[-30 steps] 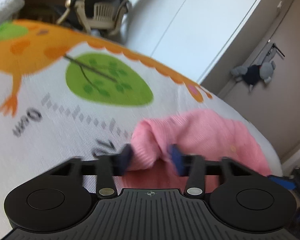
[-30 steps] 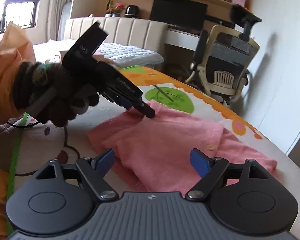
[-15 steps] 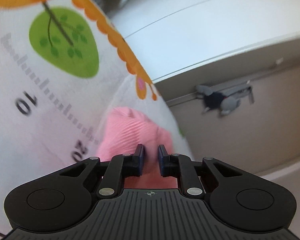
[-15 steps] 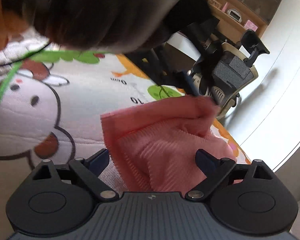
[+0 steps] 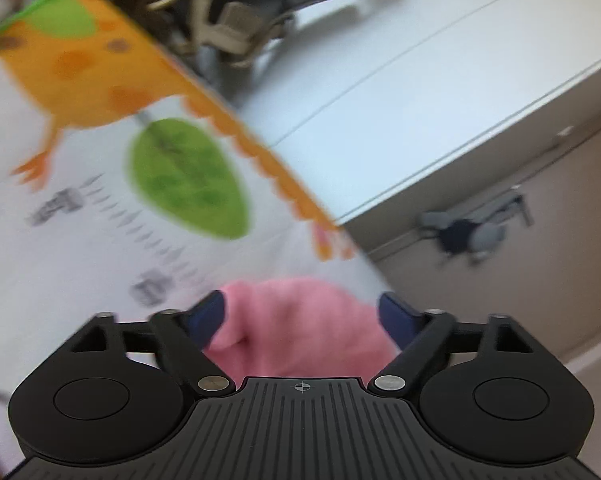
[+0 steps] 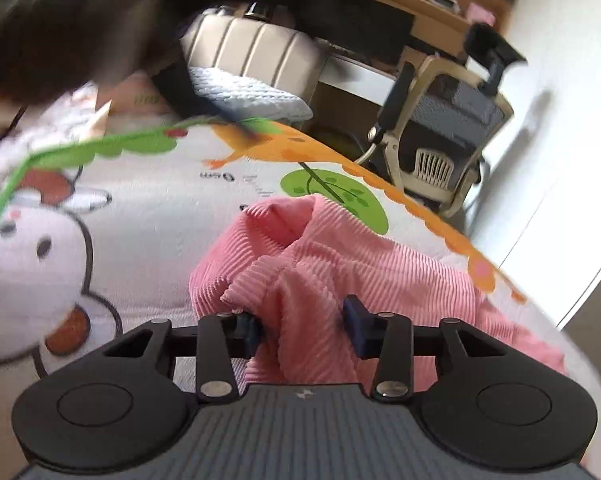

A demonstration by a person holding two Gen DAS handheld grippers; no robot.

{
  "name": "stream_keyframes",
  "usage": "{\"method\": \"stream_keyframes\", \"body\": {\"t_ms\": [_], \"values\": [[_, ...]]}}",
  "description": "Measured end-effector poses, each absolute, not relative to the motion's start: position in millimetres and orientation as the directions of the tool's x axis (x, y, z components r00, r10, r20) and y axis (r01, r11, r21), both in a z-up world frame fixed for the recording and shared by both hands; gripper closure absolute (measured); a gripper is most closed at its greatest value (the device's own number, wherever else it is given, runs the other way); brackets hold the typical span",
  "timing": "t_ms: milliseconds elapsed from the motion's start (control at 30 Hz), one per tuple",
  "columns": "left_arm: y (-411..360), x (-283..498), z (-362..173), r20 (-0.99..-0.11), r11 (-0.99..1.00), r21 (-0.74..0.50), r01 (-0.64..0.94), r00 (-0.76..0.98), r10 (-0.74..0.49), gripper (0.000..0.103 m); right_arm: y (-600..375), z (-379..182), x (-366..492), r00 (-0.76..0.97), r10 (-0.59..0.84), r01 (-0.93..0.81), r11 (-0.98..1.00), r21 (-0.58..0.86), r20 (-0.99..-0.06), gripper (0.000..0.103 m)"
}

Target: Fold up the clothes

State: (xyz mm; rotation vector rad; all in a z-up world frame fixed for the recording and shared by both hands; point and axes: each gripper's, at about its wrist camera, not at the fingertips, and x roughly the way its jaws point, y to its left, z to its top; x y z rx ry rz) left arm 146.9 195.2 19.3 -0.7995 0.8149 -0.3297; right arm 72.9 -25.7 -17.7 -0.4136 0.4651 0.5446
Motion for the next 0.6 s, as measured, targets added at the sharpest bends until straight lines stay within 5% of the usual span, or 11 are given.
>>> {"method": "stream_keyframes", "body": {"t_ms": [233,267,300,367,600], "values": [[161,156,-24,-0.541,0.599,-0.799,-0.056,0.499,-0.676,0.013,-46,-6,81,0.725,0.442,-0.581,0.804,-0.124,-0.528,0.061],[155,161,-28,-0.537,0.588,-0.807,-0.063,0.494,-0.684,0.032,-47,-4,76,0.731,0.441,-0.584,0.799,-0.142,-0.521,0.057],[150,164,-30,-0.534,0.58,-0.812,-0.069,0.49,-0.689,0.063,-47,-1,71,0.739,0.436,-0.584,0.795,-0.166,-0.513,0.043],[143,170,-29,-0.517,0.557,-0.827,-0.074,0.49,-0.702,0.078,-47,2,54,0.778,0.413,-0.567,0.786,-0.247,-0.473,0.019],[128,174,-5,-0.397,0.434,-0.899,-0.055,0.52,-0.757,0.081,-18,-12,31,0.85,0.34,-0.512,0.715,-0.477,-0.403,0.013]]}}
